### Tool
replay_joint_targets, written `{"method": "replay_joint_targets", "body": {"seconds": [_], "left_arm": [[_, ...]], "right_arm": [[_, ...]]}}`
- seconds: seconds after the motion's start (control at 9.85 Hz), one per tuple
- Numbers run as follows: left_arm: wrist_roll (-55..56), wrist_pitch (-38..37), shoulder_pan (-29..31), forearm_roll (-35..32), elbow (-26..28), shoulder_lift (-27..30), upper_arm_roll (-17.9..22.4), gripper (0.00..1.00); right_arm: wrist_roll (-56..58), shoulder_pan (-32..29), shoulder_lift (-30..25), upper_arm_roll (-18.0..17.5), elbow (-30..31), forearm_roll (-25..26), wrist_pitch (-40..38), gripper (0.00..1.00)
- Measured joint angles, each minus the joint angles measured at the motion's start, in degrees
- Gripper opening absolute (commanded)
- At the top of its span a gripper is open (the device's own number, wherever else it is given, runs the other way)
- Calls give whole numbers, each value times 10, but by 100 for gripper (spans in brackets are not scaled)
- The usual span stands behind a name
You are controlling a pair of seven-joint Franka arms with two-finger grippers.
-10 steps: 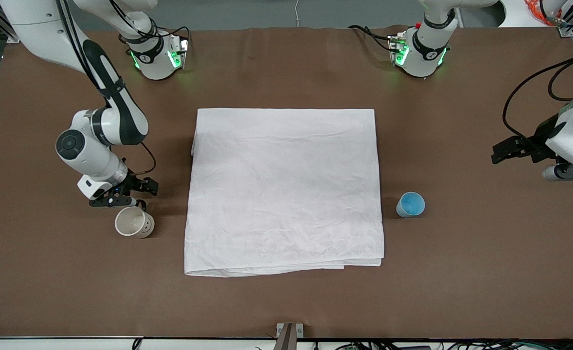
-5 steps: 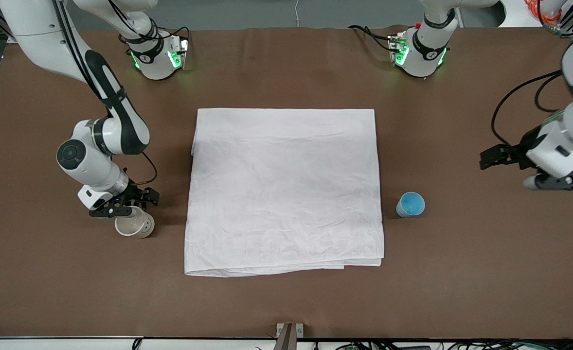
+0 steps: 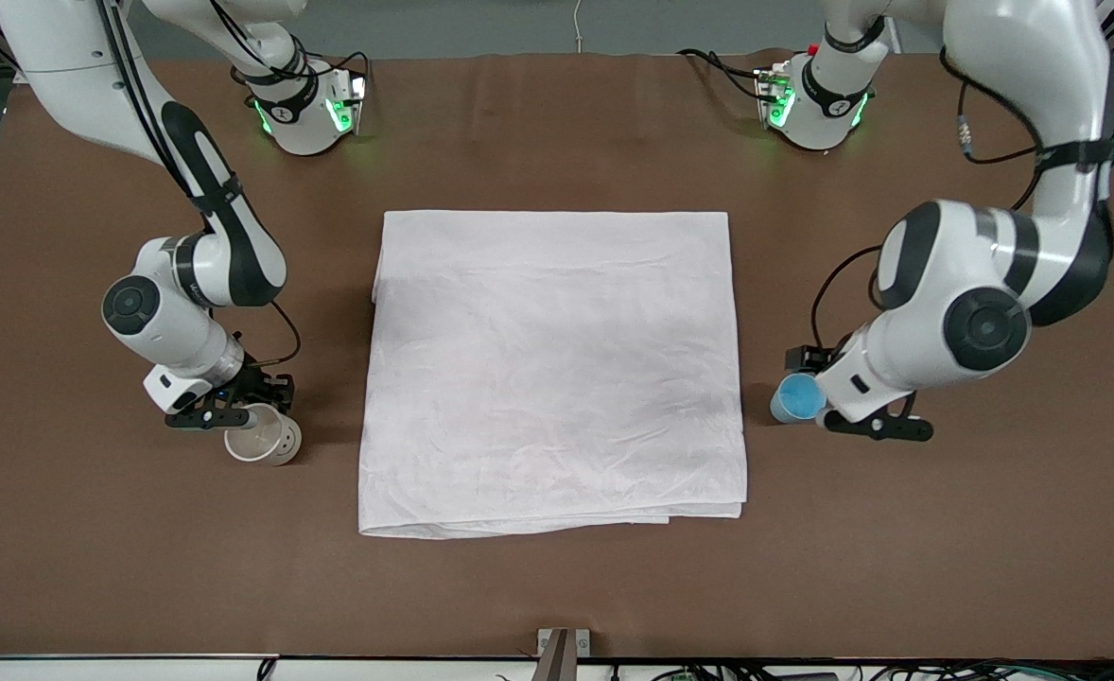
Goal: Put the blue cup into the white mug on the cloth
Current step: 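Grasp the blue cup with the left gripper while the right gripper holds the mug, then carry the white mug onto the cloth center with the right gripper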
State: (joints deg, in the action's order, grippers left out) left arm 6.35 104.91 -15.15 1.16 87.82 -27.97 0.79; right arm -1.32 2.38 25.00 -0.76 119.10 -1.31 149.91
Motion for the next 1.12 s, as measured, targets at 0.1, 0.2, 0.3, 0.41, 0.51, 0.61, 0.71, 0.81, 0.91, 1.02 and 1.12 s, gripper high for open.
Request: {"method": "replay_joint_targets", "body": {"seconds": [0.1, 0.2, 0.3, 0.41, 0.51, 0.61, 0.71, 0.81, 0.91, 1.02, 1.12], "left_arm": [[0, 21, 1, 0, -2, -19, 0, 92], [2, 33, 0, 0, -2, -35, 0, 89], [9, 36, -1, 0, -3, -49, 0, 83], [26, 38, -8, 0, -2, -60, -2, 79], [49, 38, -20, 0, -1, -67, -2, 78], [63, 47, -30, 0, 4, -72, -2, 76], [68, 69, -34, 0, 16, -74, -2, 76], [68, 97, -33, 0, 33, -76, -1, 76], [68, 117, -29, 0, 46, -77, -1, 76], [68, 125, -28, 0, 51, -78, -1, 75], [68, 126, -28, -2, 52, -78, 0, 70]], "right_arm": [[-1, 0, 1, 0, -2, 0, -1, 12], [-1, 0, 1, 0, -3, 0, -1, 11], [-1, 0, 1, 0, -3, 0, -2, 10], [-1, 0, 2, 0, -4, 0, -2, 10], [-1, 0, 2, 0, -5, 0, -2, 10], [-1, 1, 2, -1, -9, 0, -3, 9], [-14, 4, 0, -2, -17, 0, -14, 10], [-40, 15, -9, -5, -35, 0, -52, 10], [-76, 37, -21, -7, -68, 0, -120, 10], [-125, 71, -32, -9, -107, 0, -191, 10], [-186, 116, -41, -11, -139, -1, -233, 10]]}}
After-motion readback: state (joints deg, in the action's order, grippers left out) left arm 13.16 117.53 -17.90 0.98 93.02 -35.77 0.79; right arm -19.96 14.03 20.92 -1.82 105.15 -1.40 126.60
